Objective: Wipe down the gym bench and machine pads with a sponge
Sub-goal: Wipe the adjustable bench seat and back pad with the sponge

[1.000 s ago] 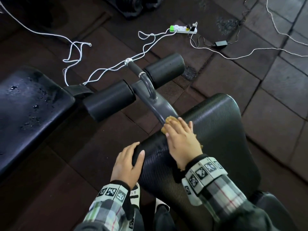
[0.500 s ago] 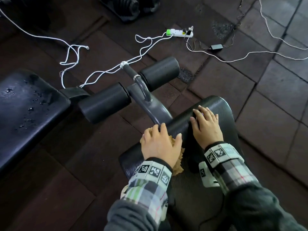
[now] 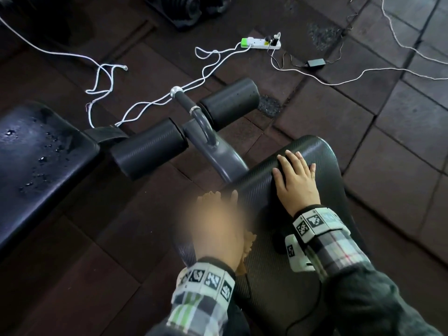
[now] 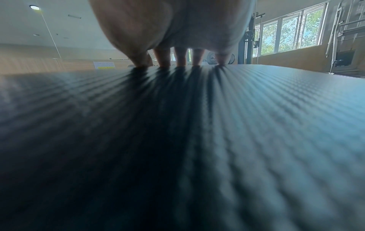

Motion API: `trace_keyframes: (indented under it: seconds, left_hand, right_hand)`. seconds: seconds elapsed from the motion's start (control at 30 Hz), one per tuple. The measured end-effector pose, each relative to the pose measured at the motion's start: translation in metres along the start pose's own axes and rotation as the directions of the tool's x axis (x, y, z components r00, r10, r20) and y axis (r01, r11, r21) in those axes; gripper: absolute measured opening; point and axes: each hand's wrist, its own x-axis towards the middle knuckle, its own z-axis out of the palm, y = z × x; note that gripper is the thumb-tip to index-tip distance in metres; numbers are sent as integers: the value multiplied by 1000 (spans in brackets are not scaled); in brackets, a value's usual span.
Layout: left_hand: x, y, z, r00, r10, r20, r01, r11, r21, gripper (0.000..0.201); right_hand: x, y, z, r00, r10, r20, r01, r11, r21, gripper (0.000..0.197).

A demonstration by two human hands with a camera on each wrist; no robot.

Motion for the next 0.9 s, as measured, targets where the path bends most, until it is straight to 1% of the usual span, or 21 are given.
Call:
trace_keyframes:
  seconds: [0.07,0.1,0.13,0.2,0.27,0.33,0.37,0.43,0.5,0.53,0.63,0.73,0.77,0.83,0.87,0.9]
  left_hand:
    - [16,-4,-7,999,28,36,-28,1000,9,53]
    - [24,-10,-11,996,31,88,-30,999,-14,52]
    - [31,-17,-15,989,16,148,-9,999,-49,50]
    - [34,-36,-20,979,-52,197,75,991,-112,46]
    - [24,-56,-18,980,-130,154,153,977,-147,47]
    - [3,-67,-11,989,-144,31,146,983,-111,55]
    - [-8,-67,-7,992,-125,-27,122,988,-91,56]
    - [-27,-56,-1,992,-69,-104,64,997,-42,50]
    - [-35,-39,3,991,-28,-132,27,1000,-15,48]
    - [-34,-32,3,992,-12,-122,10,1000,-12,49]
    - [-10,-19,-1,998,27,-50,-28,999,-19,52]
    - [22,-22,-14,998,-8,59,9,1000,-27,55]
    - [32,-27,-18,991,-51,125,58,997,-57,52]
    - [42,-40,-29,950,-183,252,219,968,-123,46]
    - [41,-48,-32,927,-243,284,291,947,-139,45]
    - [37,-54,-34,917,-283,281,333,931,-151,44]
  right_hand:
    - [0,0,-1,1000,-10,-3,10,1000,-1,46]
    - [0,0,-1,1000,-8,0,8,1000,0,46]
    - [0,0,-1,1000,-2,8,2,1000,2,45]
    - [0,0,-1,1000,7,19,-7,1000,0,44]
    - [0,0,-2,1000,7,19,-7,1000,4,45]
    - [0,0,-1,1000,0,11,0,1000,5,45]
    - [0,0,-1,1000,-2,11,2,1000,1,45]
    - [0,0,0,1000,-2,12,2,1000,-4,45]
    - [0,0,1,1000,-5,0,5,1000,-2,49]
    - [0,0,1,1000,-6,-5,6,1000,-1,51]
    - [0,1,2,1000,-9,-5,9,1000,1,52]
    - [0,0,1,1000,0,3,0,1000,1,50]
    - [0,0,1,1000,0,2,0,1000,2,52]
    - [0,0,1,1000,1,-5,-1,1000,7,55]
    - [0,0,1,1000,2,-7,-2,1000,8,56]
    - [0,0,2,1000,4,-9,-4,1000,9,56]
